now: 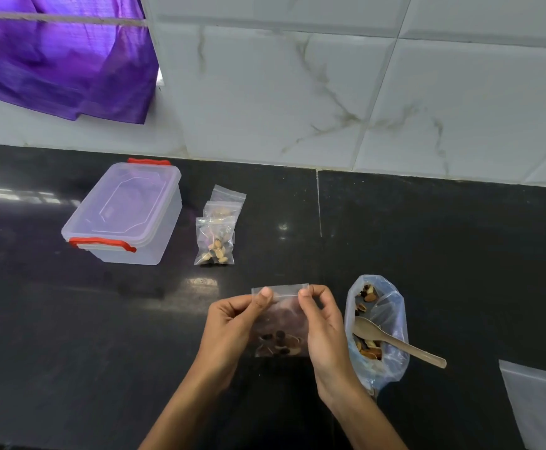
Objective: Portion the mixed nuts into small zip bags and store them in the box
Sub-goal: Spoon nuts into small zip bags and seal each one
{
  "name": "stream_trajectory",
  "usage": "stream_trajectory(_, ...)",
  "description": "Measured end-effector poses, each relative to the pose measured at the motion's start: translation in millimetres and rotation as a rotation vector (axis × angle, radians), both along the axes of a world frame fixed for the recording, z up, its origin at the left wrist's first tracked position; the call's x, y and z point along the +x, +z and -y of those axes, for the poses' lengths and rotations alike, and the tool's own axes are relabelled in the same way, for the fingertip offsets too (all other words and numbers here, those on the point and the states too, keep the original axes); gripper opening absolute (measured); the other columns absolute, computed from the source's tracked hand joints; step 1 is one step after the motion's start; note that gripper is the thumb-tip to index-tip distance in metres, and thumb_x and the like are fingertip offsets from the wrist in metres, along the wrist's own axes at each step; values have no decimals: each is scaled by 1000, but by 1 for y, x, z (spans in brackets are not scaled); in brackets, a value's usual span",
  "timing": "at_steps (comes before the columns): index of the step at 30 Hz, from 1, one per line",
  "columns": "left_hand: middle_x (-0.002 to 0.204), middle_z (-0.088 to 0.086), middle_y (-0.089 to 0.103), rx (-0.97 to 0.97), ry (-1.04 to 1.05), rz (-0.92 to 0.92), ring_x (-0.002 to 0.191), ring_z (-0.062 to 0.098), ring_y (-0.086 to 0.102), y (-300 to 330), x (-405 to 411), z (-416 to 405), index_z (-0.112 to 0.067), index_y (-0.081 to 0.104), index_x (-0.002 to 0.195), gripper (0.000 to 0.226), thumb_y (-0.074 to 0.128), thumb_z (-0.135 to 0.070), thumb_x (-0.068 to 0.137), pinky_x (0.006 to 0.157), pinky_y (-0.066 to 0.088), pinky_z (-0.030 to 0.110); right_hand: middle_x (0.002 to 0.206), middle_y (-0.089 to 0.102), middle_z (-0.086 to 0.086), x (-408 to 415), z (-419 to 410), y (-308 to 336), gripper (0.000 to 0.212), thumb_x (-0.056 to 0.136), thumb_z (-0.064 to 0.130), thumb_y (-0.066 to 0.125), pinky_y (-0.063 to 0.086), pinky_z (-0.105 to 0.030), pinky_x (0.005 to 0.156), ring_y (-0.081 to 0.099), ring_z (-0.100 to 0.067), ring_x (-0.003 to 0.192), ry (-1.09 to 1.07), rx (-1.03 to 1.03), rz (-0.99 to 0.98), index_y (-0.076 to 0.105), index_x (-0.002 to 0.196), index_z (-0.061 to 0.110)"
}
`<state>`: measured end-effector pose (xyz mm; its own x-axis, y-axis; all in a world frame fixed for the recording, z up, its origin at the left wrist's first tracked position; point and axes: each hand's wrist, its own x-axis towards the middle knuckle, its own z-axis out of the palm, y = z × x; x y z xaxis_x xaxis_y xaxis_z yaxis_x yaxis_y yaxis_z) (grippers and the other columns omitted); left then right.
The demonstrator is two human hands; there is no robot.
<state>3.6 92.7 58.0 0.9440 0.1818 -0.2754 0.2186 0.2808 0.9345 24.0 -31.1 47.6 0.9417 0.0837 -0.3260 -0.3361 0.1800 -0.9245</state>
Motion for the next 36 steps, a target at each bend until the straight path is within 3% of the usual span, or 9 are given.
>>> stream_trajectory(5, 82, 19, 74, 67, 101, 21, 80, 34, 72, -3, 2, -1, -6, 77, 76, 25, 62, -25, 82, 79, 56, 42, 93, 71, -9, 2, 0, 2, 23, 95, 27, 49, 55, -20, 66, 70, -17, 88, 37, 33, 16, 59, 101, 7)
stream_trajectory(12, 78, 10, 75, 126, -7, 76, 75, 21, 73, -3, -2, -1, -13, 77, 76, 36, 50, -34, 87, 60, 54, 21, 90, 67, -7, 4, 2, -2, 15, 94, 20, 50, 56, -44, 82, 68, -30, 91, -50, 100, 7, 60, 83, 21)
stream_trajectory(15, 76, 4, 74, 162, -10, 105, 71, 15, 72, -4, -4, -5, -10, 74, 87, 28, 54, -29, 85, 60, 56, 23, 84, 66, -4, 6, 1, -2, 16, 93, 18, 51, 56, -43, 79, 70, -28, 83, -86, 212, -49, 59, 80, 19)
stream_trajectory(18, 59, 3, 67, 231, 97, 95, 52, 11, 64, -9, -4, -8, -10, 71, 80, 19, 58, -20, 89, 48, 52, 23, 87, 69, -4, 6, -1, -6, 12, 86, 28, 55, 55, -42, 76, 70, -24, 86, -17, 212, -70, 61, 87, 18)
stream_trajectory(22, 46, -3, 47, 442, 244, 125, 41, 17, 47, -23, -2, -17, -17, 60, 73, 27, 50, -30, 94, 39, 45, 34, 101, 70, -1, 2, -5, -14, 36, 76, 42, 63, 55, -36, 84, 68, -16, 96, 231, 30, -76, 63, 102, 18)
stream_trajectory(24, 46, -2, 42, 531, 292, 140, 39, 21, 43, -28, -1, -23, -19, 57, 74, 27, 49, -37, 93, 39, 48, 41, 100, 71, 0, 0, -8, -16, 29, 77, 35, 69, 54, -33, 87, 68, -13, 94, 280, -62, -64, 66, 102, 20)
stream_trajectory(27, 47, 7, 46, 605, 328, 151, 39, 25, 45, -31, 0, -29, -18, 56, 77, 26, 47, -36, 95, 38, 49, 46, 94, 72, -2, 3, -14, -18, 16, 83, 21, 69, 56, -30, 82, 69, -12, 88, 255, -112, -12, 68, 97, 15)
stream_trajectory(32, 55, 3, 61, 730, 359, 130, 43, 12, 57, -34, 15, -51, -21, 57, 86, 27, 45, -44, 92, 42, 47, 28, 89, 73, -1, 28, -42, -20, 11, 84, 16, 69, 55, -20, 71, 70, -9, 83, 170, -105, 46, 67, 94, 14)
stream_trajectory(36, 71, 0, 68, 578, 328, 59, 64, 13, 68, -35, 31, -69, -19, 62, 91, 20, 54, -38, 91, 46, 55, 30, 94, 72, -5, 58, -74, -31, 12, 84, 17, 71, 58, -36, 79, 70, -17, 89, 105, -60, 8, 65, 94, 15)
